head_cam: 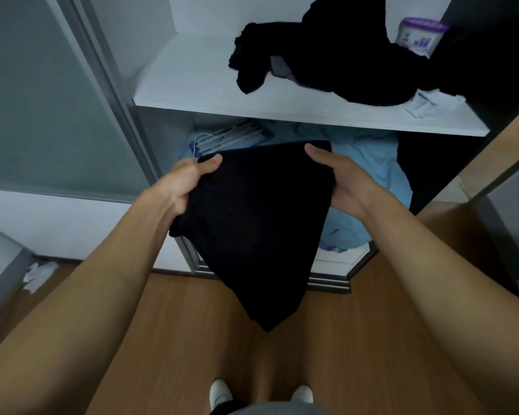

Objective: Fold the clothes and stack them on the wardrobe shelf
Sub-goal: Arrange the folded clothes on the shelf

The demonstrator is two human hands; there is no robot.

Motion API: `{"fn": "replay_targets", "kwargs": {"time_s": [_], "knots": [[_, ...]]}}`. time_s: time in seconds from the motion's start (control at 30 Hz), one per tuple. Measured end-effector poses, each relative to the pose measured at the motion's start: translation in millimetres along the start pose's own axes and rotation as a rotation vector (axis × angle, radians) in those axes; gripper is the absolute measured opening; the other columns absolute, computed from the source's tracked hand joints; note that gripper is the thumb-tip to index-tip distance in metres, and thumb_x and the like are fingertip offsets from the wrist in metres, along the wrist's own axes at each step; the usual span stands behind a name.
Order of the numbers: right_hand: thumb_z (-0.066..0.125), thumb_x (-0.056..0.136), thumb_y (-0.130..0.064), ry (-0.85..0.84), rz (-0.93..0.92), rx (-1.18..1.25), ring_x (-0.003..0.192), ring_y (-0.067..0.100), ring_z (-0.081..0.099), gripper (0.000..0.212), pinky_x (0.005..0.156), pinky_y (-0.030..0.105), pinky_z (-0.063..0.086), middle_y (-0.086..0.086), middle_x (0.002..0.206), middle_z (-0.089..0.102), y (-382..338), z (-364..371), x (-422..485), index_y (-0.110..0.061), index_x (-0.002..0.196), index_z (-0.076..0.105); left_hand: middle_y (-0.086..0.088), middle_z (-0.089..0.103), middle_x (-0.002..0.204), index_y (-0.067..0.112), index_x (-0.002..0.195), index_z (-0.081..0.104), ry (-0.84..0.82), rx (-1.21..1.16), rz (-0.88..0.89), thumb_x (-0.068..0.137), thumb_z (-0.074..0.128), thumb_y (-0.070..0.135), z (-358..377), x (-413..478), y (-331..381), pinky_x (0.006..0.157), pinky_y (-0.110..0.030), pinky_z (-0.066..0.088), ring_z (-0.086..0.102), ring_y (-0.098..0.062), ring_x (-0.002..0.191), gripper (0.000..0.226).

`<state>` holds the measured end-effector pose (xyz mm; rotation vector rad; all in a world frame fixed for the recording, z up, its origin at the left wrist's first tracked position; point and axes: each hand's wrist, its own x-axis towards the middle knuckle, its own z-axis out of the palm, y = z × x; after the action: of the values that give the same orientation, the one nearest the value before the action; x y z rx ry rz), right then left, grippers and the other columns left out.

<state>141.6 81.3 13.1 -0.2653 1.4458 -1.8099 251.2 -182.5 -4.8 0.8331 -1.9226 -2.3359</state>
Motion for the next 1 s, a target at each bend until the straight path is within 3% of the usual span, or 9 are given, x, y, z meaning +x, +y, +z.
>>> {"fn": "replay_targets", "kwargs": {"time_s": [0.13,0.23,0.33,0.37,0.43,0.6,0.73,0.87,1.0], "knots": [[0.077,0.085,-0.035,0.026,-0.034,-0.087,0.109,0.022,0.069,0.028,0.087,0.029,0.056,0.009,0.117,0.073,37.6,-3.5,-5.2,-0.020,0.109,0.077,-0.015,0.074,0.112,0.009,0.097,0.080,-0.147,-0.126,-0.154,0.090,0.061,0.050,-15.4,-0.9,4.2,0.072,-0.033,0.061,0.074,-0.024,0.094,0.046],[0.076,0.086,-0.029,0.177,-0.007,0.028,0.100,0.027,0.073,0.023,0.078,0.034,0.059,0.013,0.109,0.075,53.8,0.2,-4.8,-0.013,0.102,0.078,-0.009,0.071,0.122,0.018,0.110,0.077,-0.315,0.075,-0.174,0.076,0.063,0.067,-38.1,-9.3,-8.7,0.085,-0.031,0.059,0.069,-0.021,0.110,0.061],[0.073,0.089,-0.026,0.273,0.120,0.157,0.091,0.027,0.075,0.024,0.070,0.037,0.060,0.014,0.105,0.076,52.1,4.7,-0.4,-0.007,0.103,0.076,-0.010,0.072,0.118,0.015,0.100,0.079,-0.247,0.245,-0.154,0.084,0.072,0.033,-44.5,-12.6,-36.0,0.083,-0.025,0.058,0.073,-0.016,0.101,0.024],[0.072,0.090,-0.027,0.282,0.159,0.187,0.088,0.026,0.075,0.024,0.069,0.037,0.060,0.013,0.103,0.076,49.6,3.2,0.9,-0.007,0.103,0.075,-0.016,0.072,0.115,0.012,0.094,0.078,-0.196,0.209,-0.119,0.085,0.072,0.020,-42.8,-12.5,-43.8,0.076,-0.024,0.059,0.074,-0.018,0.094,0.014],[0.073,0.087,-0.032,0.216,0.169,0.242,0.086,0.023,0.075,0.027,0.072,0.036,0.060,0.009,0.100,0.076,46.0,-4.6,-2.1,-0.008,0.100,0.077,-0.018,0.072,0.112,0.007,0.096,0.076,-0.109,0.045,-0.067,0.081,0.071,0.011,-37.5,-11.9,-53.5,0.071,-0.026,0.060,0.075,-0.021,0.086,0.016],[0.073,0.088,-0.033,0.046,0.106,0.113,0.106,0.021,0.071,0.036,0.081,0.027,0.057,0.008,0.117,0.073,70.7,-3.1,-17.6,-0.013,0.117,0.073,-0.013,0.070,0.119,0.009,0.109,0.077,-0.141,-0.448,-0.065,0.082,0.070,0.034,-33.0,-6.4,-56.1,0.089,-0.036,0.058,0.071,-0.025,0.105,0.037],[0.073,0.089,-0.023,0.241,0.070,0.214,0.105,0.023,0.071,0.040,0.076,0.030,0.059,0.010,0.115,0.074,81.7,14.8,-8.9,-0.009,0.125,0.066,-0.011,0.058,0.141,0.015,0.132,0.064,-0.281,-0.480,-0.050,0.086,0.055,0.066,-43.1,-8.3,-73.7,0.105,-0.042,0.047,0.056,-0.027,0.130,0.069],[0.069,0.092,-0.027,0.322,0.207,0.298,0.096,0.026,0.073,0.033,0.076,0.039,0.061,0.010,0.110,0.075,81.8,21.1,-2.4,-0.009,0.119,0.070,-0.018,0.064,0.131,0.009,0.113,0.073,-0.146,-0.142,-0.024,0.096,0.060,0.033,-37.2,-9.2,-96.7,0.087,-0.028,0.056,0.068,-0.022,0.112,0.033],[0.066,0.093,-0.030,0.235,0.117,0.374,0.102,0.026,0.071,0.041,0.086,0.039,0.059,0.010,0.116,0.071,70.5,6.0,-6.3,-0.008,0.127,0.065,-0.013,0.072,0.117,0.007,0.115,0.070,0.080,-0.300,-0.017,0.099,0.056,0.024,-19.3,4.7,-82.4,0.074,-0.028,0.059,0.072,-0.022,0.102,0.027]]}}
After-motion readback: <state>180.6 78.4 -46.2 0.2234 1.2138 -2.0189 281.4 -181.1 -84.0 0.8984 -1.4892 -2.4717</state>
